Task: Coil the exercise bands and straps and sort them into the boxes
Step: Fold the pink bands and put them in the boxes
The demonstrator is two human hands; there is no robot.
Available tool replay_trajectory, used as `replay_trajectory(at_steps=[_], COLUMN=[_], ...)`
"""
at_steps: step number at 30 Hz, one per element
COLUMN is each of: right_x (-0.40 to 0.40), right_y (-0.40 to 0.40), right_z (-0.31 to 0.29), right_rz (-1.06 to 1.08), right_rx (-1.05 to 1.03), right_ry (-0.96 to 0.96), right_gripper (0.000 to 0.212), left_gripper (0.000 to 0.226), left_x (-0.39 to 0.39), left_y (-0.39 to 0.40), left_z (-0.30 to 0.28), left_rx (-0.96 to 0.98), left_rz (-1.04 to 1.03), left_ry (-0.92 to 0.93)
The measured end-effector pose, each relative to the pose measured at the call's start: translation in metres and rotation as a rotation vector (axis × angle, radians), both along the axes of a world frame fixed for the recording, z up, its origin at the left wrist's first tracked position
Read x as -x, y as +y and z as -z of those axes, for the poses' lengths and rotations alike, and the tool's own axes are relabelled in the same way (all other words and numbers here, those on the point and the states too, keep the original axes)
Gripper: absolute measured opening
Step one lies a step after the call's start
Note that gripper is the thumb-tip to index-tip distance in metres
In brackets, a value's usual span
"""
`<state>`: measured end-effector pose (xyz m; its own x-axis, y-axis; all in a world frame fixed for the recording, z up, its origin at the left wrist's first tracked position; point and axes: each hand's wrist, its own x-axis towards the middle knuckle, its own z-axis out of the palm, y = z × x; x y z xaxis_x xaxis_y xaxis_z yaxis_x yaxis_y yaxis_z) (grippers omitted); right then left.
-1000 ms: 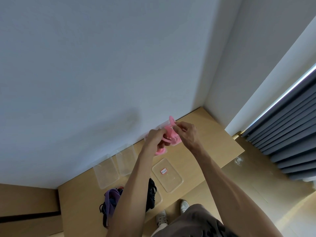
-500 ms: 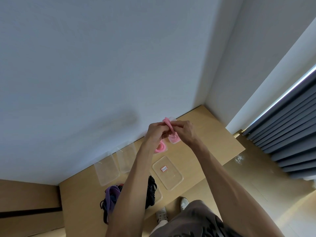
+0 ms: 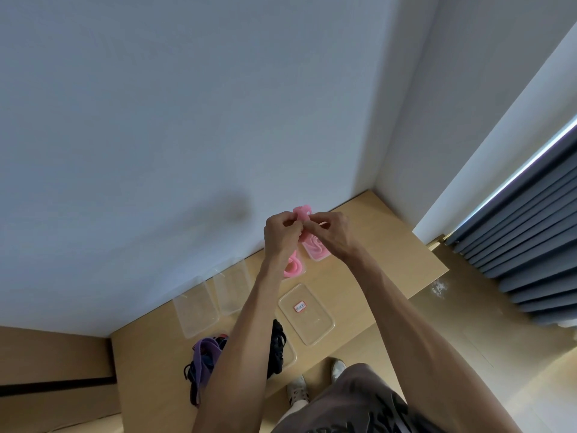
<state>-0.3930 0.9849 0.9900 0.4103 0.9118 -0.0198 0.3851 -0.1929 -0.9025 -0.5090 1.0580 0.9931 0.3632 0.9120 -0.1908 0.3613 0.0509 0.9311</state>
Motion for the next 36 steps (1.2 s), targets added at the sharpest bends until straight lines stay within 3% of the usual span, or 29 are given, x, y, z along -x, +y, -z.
replay_trajectory(at_steps=[3, 7, 11, 13, 16, 20, 23, 25, 28, 33, 36], right_x=[-0.004, 0.000, 0.017, 0.023, 0.025, 0.027, 0.023, 0.015, 0.008, 0.010, 0.004], right_y=[0.005, 0.004, 0.000, 0.005, 0.007, 0.004, -0.002, -0.006, -0.007, 0.001, 0.000], right_z=[-0.006, 0.000, 0.010, 0.007, 0.003, 0.001, 0.005, 0.009, 0.014, 0.031, 0.037], right_rz=[0.074, 0.219, 0.158, 0.159, 0.149, 0.114, 0.137, 0.103, 0.069, 0.229, 0.298], right_rx=[-0.008, -0.062, -0.254, -0.264, -0.206, -0.125, -0.082, -0.168, -0.182, -0.052, -0.030], right_ry=[0.016, 0.155, -0.015, 0.056, 0.157, 0.326, 0.485, 0.516, 0.526, 0.668, 0.884], right_gripper=[0.041, 0.027, 0.023, 0.027, 0.032, 0.022, 0.029, 0.037, 0.034, 0.031, 0.035], left_gripper=[0.030, 0.019, 0.017, 0.021, 0.011, 0.016, 0.012, 0.015, 0.019, 0.014, 0.018], left_x=[0.002, 0.002, 0.000, 0.001, 0.006, 0.009, 0.014, 0.020, 0.023, 0.020, 0.020], left_y=[0.005, 0.009, 0.002, 0.002, 0.002, 0.006, 0.005, 0.007, 0.011, 0.007, 0.008], left_z=[-0.004, -0.012, -0.015, -0.011, -0.011, -0.013, -0.012, -0.007, 0.000, -0.004, -0.004], left_rx=[0.000, 0.124, 0.368, 0.503, 0.567, 0.562, 0.651, 0.746, 0.787, 0.837, 0.896], left_rz=[0.036, 0.062, -0.073, -0.110, -0.095, -0.076, -0.133, -0.238, -0.292, -0.275, -0.375], left_ry=[-0.027, -0.102, -0.227, -0.336, -0.441, -0.407, -0.436, -0.508, -0.528, -0.649, -0.802])
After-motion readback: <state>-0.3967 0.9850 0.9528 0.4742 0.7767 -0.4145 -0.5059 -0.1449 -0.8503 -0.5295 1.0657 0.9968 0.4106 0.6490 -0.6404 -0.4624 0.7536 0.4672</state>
